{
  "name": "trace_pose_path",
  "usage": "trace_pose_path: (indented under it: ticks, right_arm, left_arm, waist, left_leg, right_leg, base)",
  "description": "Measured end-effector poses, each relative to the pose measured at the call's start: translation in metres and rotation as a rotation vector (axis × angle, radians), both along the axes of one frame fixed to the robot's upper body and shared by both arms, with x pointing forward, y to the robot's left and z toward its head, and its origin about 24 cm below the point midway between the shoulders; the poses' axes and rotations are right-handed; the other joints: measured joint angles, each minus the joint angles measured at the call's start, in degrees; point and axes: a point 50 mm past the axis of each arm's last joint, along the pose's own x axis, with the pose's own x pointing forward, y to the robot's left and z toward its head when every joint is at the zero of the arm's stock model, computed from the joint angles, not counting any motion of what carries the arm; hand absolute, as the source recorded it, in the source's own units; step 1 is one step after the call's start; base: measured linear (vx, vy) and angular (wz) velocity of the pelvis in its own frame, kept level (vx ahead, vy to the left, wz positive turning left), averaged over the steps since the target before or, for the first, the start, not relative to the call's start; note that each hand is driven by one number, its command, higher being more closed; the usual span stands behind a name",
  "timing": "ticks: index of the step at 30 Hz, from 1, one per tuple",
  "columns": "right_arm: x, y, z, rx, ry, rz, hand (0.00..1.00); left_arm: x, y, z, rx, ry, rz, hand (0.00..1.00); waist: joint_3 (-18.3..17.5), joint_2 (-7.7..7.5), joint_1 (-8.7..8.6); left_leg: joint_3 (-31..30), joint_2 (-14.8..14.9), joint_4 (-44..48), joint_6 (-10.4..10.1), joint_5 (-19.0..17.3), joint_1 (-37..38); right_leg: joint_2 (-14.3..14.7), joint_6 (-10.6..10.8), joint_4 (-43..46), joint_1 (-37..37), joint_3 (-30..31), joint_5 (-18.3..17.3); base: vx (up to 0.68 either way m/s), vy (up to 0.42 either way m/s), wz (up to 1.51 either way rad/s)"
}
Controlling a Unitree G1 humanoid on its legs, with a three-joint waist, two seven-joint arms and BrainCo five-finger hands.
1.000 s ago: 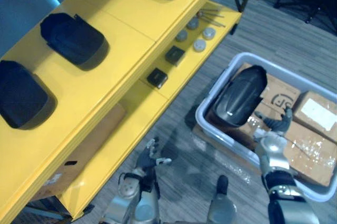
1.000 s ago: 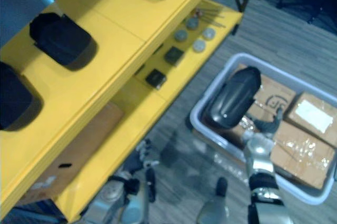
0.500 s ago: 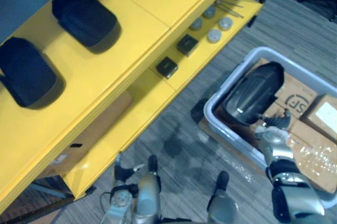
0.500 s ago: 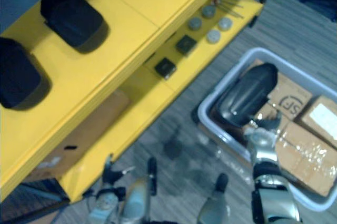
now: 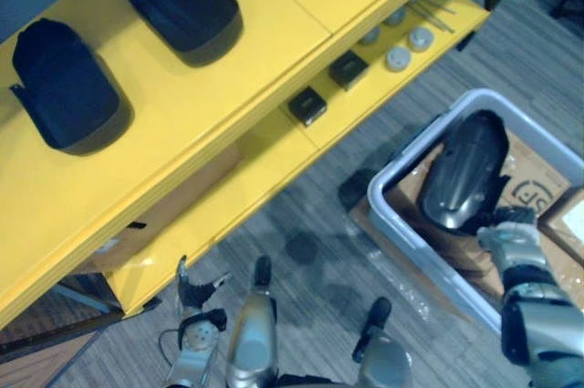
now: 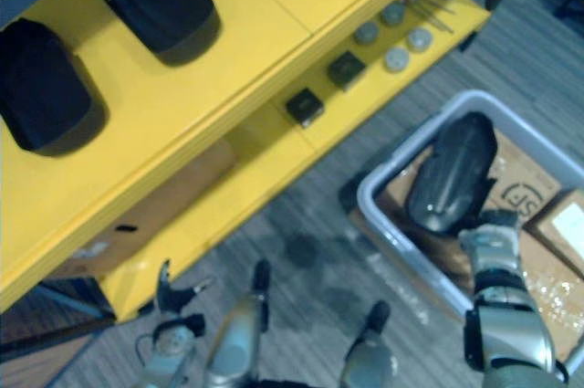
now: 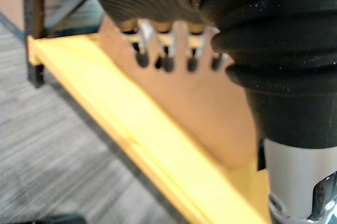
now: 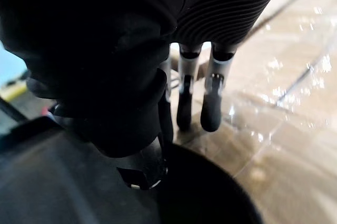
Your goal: Walk over and take plastic housings, then place them on the shelf
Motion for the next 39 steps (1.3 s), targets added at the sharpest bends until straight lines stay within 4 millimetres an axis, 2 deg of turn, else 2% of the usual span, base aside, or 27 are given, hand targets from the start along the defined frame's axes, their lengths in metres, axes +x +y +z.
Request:
trace_pose_path:
  ticks: [6, 11, 13, 17, 19, 20, 21, 23, 26, 29, 31, 34, 36, 39]
  right_arm:
    - [-0.006, -0.008, 0.002, -0.083, 0.036, -0.022, 1.00]
    - [-0.003, -0.006, 0.015, -0.303, -0.063, 0.037, 1.00]
    - [0.002, 0.002, 0.024, -0.400, -0.118, 0.104, 1.00]
    - [0.008, 0.041, 0.035, -0.567, -0.267, 0.312, 1.00]
    - [0.006, 0.057, 0.032, -0.583, -0.316, 0.373, 1.00]
    - [0.003, 0.070, 0.026, -0.583, -0.346, 0.399, 1.00]
    - [0.000, 0.079, 0.020, -0.571, -0.366, 0.408, 1.00]
    - [-0.006, 0.090, 0.016, -0.605, -0.388, 0.435, 1.00]
    - [-0.005, 0.107, 0.026, -0.674, -0.470, 0.484, 1.00]
    - [-0.004, 0.121, 0.031, -0.701, -0.524, 0.516, 1.00]
    - [-0.004, 0.129, 0.032, -0.701, -0.553, 0.526, 1.00]
    - [-0.005, 0.135, 0.033, -0.729, -0.577, 0.557, 1.00]
    - [-0.008, 0.137, 0.033, -0.725, -0.587, 0.572, 1.00]
    - [-0.009, 0.138, 0.029, -0.706, -0.567, 0.598, 1.00]
  left_arm:
    - [-0.002, -0.006, -0.001, -0.046, -0.023, -0.035, 0.00]
    - [0.003, -0.005, 0.009, -0.040, -0.094, -0.047, 0.00]
    - [0.008, -0.004, 0.019, -0.040, -0.151, -0.061, 0.00]
    - [0.025, -0.001, 0.039, -0.084, -0.246, -0.153, 0.00]
    - [0.033, 0.000, 0.046, -0.130, -0.273, -0.179, 0.00]
    - [0.040, 0.002, 0.052, -0.193, -0.303, -0.190, 0.00]
    - [0.044, 0.003, 0.055, -0.232, -0.321, -0.197, 0.00]
    - [0.050, 0.000, 0.059, -0.281, -0.336, -0.224, 0.00]
    - [0.059, -0.009, 0.069, -0.352, -0.380, -0.286, 0.00]
    - [0.069, -0.022, 0.074, -0.459, -0.391, -0.335, 0.00]
    - [0.069, -0.026, 0.071, -0.546, -0.379, -0.331, 0.00]
    - [0.068, -0.038, 0.062, -0.772, -0.326, -0.323, 0.00]
    - [0.065, -0.053, 0.052, -0.904, -0.249, -0.365, 0.00]
    - [0.065, -0.067, 0.048, -0.954, -0.193, -0.397, 0.00]
  waist:
    - [0.01, 0.03, 0.99]
    - [0.09, -0.10, 0.71]
    - [0.38, -0.60, -0.01]
    - [-0.42, -2.62, -2.85]
    - [-1.05, -3.81, -4.34]
    - [-2.13, -5.27, -5.18]
    - [-3.37, -6.41, -5.21]
    - [-5.93, -7.18, -5.57]
    - [-8.57, -7.09, -5.81]
    - [-11.31, -6.87, -6.26]
    - [-12.55, -6.82, -6.64]
    - [-15.17, -6.50, -7.09]
    - [-17.21, -6.44, -7.93]
    - [-18.33, -6.95, -8.75]
  left_leg:
    - [-0.32, -0.26, -0.83, 0.08, 0.44, 0.08]
    - [0.17, -0.49, -4.24, 0.09, 2.00, 2.37]
    - [0.96, -0.17, -6.60, -0.02, 3.03, 3.82]
    - [3.21, 0.30, -9.51, -0.24, 3.94, 6.33]
    - [3.51, 0.32, -10.10, -0.24, 3.94, 6.87]
    - [4.19, 0.40, -10.26, -0.24, 3.94, 7.41]
    - [4.90, 0.46, -10.71, -0.24, 3.93, 8.45]
    - [5.36, 0.49, -11.05, -0.27, 3.91, 8.96]
    - [6.57, 0.45, -11.04, -0.26, 3.77, 10.20]
    - [6.75, 0.48, -11.19, -0.41, 3.31, 11.21]
    - [7.39, 0.59, -11.64, -0.59, 3.10, 12.00]
    - [9.23, 0.79, -12.42, -0.93, 2.71, 13.55]
    - [9.55, 1.09, -12.37, -1.03, 2.71, 14.13]
    - [9.97, 1.15, -12.18, -0.83, 2.85, 15.08]
  right_leg:
    - [-0.24, 0.25, 0.31, 0.11, -0.98, -0.29]
    - [-0.68, 0.28, 1.19, 0.17, -0.82, -1.05]
    - [-0.49, 0.25, 1.10, 0.07, -0.28, -1.06]
    - [-0.07, 0.23, 0.50, -0.10, 2.00, -0.97]
    - [-0.05, 0.28, 0.30, -0.01, 2.28, -0.90]
    - [-0.05, 0.31, 0.19, -0.02, 2.84, -0.86]
    - [-0.05, 0.36, -0.07, 0.08, 3.77, -0.78]
    - [-0.01, 0.41, -0.80, 0.22, 3.91, 0.03]
    - [0.10, 0.15, -2.72, 1.26, 3.89, 1.83]
    - [0.17, 0.20, -3.49, 2.08, 3.93, 1.92]
    - [0.25, 0.11, -3.80, 2.19, 4.21, 1.84]
    - [0.32, -0.32, -3.92, 2.13, 5.45, 1.32]
    - [0.49, -0.35, -3.95, 2.37, 5.64, 1.61]
    - [0.77, 0.09, -5.91, 3.94, 5.73, 3.36]
  base:
    - [0.02, 0.008, 0.06]
    - [0.00, 0.000, -0.01]
    - [0.01, -0.024, -0.16]
    - [0.04, -0.027, -0.25]
    - [0.06, -0.023, -0.17]
    - [0.05, -0.019, -0.30]
    - [0.05, -0.021, -0.33]
    - [0.03, -0.015, -0.23]
    - [-0.01, -0.003, -0.21]
    - [-0.09, -0.007, -0.10]
    - [-0.10, -0.008, -0.21]
    - [-0.08, -0.006, -0.30]
    - [-0.02, -0.009, -0.12]
    - [0.02, -0.001, -0.05]
